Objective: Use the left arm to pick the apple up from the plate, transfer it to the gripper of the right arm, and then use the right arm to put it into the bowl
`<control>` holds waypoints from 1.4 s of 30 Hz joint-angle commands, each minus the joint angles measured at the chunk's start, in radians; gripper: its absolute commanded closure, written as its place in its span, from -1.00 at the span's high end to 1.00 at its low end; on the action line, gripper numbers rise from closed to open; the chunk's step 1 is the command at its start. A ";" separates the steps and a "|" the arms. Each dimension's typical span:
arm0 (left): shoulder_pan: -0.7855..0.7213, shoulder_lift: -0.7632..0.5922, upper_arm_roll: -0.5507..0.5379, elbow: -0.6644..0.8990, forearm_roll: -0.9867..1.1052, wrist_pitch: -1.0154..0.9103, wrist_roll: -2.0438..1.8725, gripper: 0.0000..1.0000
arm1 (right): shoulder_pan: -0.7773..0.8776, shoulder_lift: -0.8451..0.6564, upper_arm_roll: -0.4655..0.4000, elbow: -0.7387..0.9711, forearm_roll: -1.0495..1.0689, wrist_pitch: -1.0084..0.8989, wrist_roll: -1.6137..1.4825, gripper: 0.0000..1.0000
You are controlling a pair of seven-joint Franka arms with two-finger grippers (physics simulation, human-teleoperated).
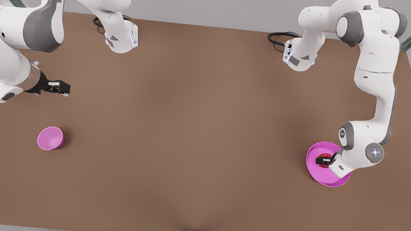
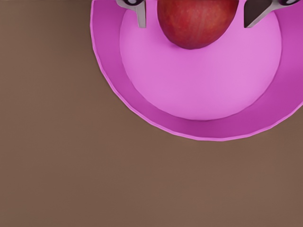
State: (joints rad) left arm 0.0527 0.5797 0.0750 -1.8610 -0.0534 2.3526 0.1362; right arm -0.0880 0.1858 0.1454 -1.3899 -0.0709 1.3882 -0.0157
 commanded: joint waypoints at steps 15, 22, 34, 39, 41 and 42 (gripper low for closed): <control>0.002 0.025 0.009 -0.046 0.000 0.024 0.048 1.00 | 0.001 0.011 0.000 0.000 0.003 0.006 -0.001 1.00; 0.001 0.025 0.009 -0.044 -0.006 0.022 0.046 0.51 | 0.001 0.012 0.000 0.000 0.005 0.006 -0.001 1.00; -0.028 -0.113 0.006 -0.037 -0.106 -0.105 0.040 0.35 | 0.002 0.030 0.003 0.009 0.020 0.029 -0.016 1.00; -0.100 -0.098 -0.101 0.218 -0.408 -0.419 -0.078 0.35 | -0.009 0.388 0.014 0.233 0.489 0.029 -0.552 1.00; -0.106 -0.052 -0.234 0.313 -0.437 -0.441 -0.222 0.35 | -0.009 0.422 0.045 0.244 0.560 0.046 -0.627 1.00; -0.106 0.008 -0.369 0.393 -0.441 -0.441 -0.358 0.35 | -0.012 0.464 0.065 0.285 0.560 0.119 -0.809 1.00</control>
State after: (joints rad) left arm -0.0482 0.5730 -0.2473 -1.5033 -0.4141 2.0570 0.0930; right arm -0.0988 0.6316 0.1986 -1.1214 0.3658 1.4390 -0.2228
